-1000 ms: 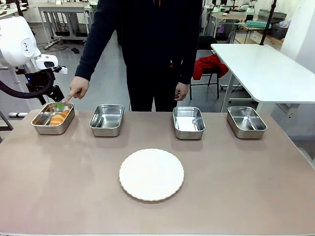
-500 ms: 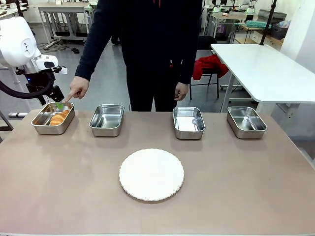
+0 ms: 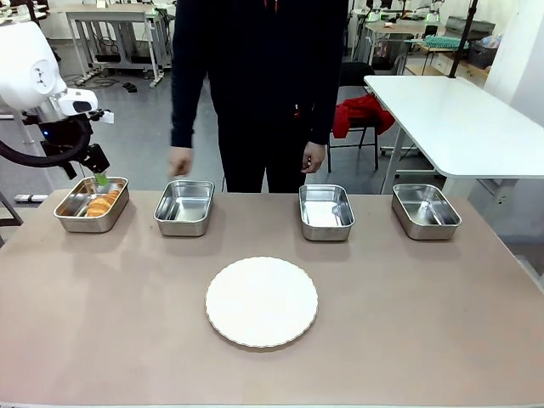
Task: Place the bread in the container.
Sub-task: Place the Butter Roll into the Airtight Container indicated by the human.
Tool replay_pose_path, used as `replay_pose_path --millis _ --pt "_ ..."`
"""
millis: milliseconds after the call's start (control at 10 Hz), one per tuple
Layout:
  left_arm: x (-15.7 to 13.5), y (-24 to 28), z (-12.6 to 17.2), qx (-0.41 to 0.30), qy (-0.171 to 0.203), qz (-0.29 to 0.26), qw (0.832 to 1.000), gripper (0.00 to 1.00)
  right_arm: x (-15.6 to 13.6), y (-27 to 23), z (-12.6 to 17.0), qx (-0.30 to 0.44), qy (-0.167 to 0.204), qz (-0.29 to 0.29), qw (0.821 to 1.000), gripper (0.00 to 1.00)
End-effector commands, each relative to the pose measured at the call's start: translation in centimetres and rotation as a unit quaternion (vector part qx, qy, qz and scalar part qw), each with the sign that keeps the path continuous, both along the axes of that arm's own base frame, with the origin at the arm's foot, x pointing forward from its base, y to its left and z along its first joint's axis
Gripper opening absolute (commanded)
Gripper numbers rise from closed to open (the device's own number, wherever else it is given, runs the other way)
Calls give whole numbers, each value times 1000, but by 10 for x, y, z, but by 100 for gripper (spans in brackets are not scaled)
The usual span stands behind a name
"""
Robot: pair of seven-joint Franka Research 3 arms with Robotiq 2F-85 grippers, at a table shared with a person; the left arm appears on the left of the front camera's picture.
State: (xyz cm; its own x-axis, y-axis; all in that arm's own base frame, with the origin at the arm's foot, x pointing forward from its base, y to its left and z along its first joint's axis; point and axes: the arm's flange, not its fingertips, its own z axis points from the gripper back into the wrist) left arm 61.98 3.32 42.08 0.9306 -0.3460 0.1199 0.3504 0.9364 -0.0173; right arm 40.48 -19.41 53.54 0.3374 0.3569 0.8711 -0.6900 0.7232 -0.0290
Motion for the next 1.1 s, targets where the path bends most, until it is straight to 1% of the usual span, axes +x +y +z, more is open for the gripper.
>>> replay_pose_path --millis 0,300,400,500,600,700,800,900,1000 --pt "-82 -20 20 16 -32 44 998 100 -1 0 1 1 -3 3 1000 100" --pt "-170 -46 24 11 -88 59 994 100 -1 0 1 1 -3 3 1000 100" --pt "-200 -46 25 2 -97 63 993 100 -1 0 1 1 -3 3 1000 100" --pt "-221 -43 25 -2 -109 75 991 100 -1 0 1 1 -3 3 1000 100" --pt "-238 -37 19 -7 -111 89 990 100 -1 0 1 1 -3 3 1000 100" --pt "-249 -34 11 -21 -105 93 990 100 -1 0 1 1 -3 3 1000 100" --pt "-255 -33 5 -29 -105 87 990 100 -1 0 1 1 -3 3 1000 100" --pt "-252 -30 3 -21 -90 85 992 100 -1 0 1 1 -3 3 1000 100" --pt "-229 -33 29 -15 -105 83 991 100 -1 0 1 1 -3 3 1000 100"
